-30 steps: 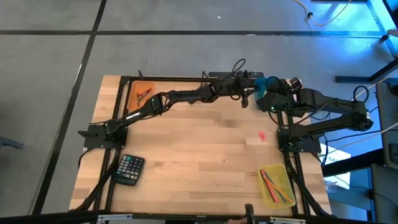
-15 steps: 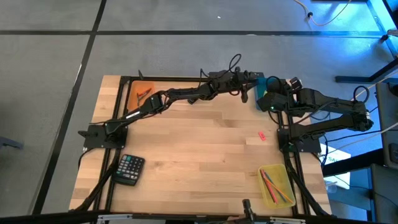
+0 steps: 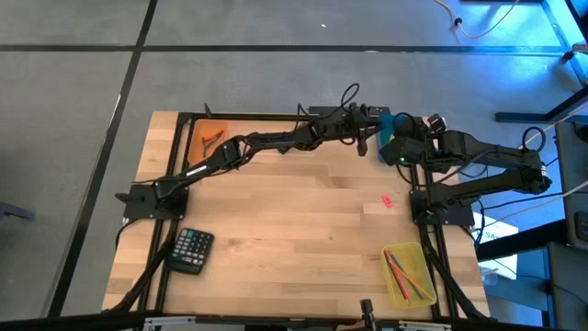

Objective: Sort crayons/erasers/pens/pencils in bins
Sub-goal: Put the blue eraser into the blue bin

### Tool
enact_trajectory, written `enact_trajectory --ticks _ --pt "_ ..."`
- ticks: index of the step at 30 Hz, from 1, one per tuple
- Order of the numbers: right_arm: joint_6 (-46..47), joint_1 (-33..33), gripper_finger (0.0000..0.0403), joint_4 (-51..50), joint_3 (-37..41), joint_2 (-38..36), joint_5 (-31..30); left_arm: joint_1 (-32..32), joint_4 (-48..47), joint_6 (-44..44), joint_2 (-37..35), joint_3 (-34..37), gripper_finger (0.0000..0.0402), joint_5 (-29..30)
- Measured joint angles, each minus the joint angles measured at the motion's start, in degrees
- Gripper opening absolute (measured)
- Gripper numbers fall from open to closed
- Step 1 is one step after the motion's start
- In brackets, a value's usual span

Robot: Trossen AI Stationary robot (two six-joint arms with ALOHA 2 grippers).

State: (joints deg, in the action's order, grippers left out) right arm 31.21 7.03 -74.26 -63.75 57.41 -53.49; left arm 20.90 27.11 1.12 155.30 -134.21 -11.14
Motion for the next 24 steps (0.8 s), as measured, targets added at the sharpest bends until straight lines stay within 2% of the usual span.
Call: enact_trajectory --ticks 8,12,17,24 --pt "-0.31 4.14 0.0171 0.00 0.02 -0.02 0.44 0.03 1.90 4.25 -0.03 0.00 0.0071 -6.74" --pt "-0.07 5.74 0.0171 -0.02 0.02 -0.03 3.07 -0.28 1.82 3.88 -0.07 0.00 0.0071 -6.91" --pt "1.92 6.74 0.0171 -1.09 0.02 -0.02 6.75 -0.78 -3.13 -0.01 -0.09 0.00 0.0073 -6.99" --pt "4.62 6.73 0.0171 -1.51 0.02 -0.02 10.08 -1.50 -5.94 1.41 -0.09 0.00 0.0071 -6.32"
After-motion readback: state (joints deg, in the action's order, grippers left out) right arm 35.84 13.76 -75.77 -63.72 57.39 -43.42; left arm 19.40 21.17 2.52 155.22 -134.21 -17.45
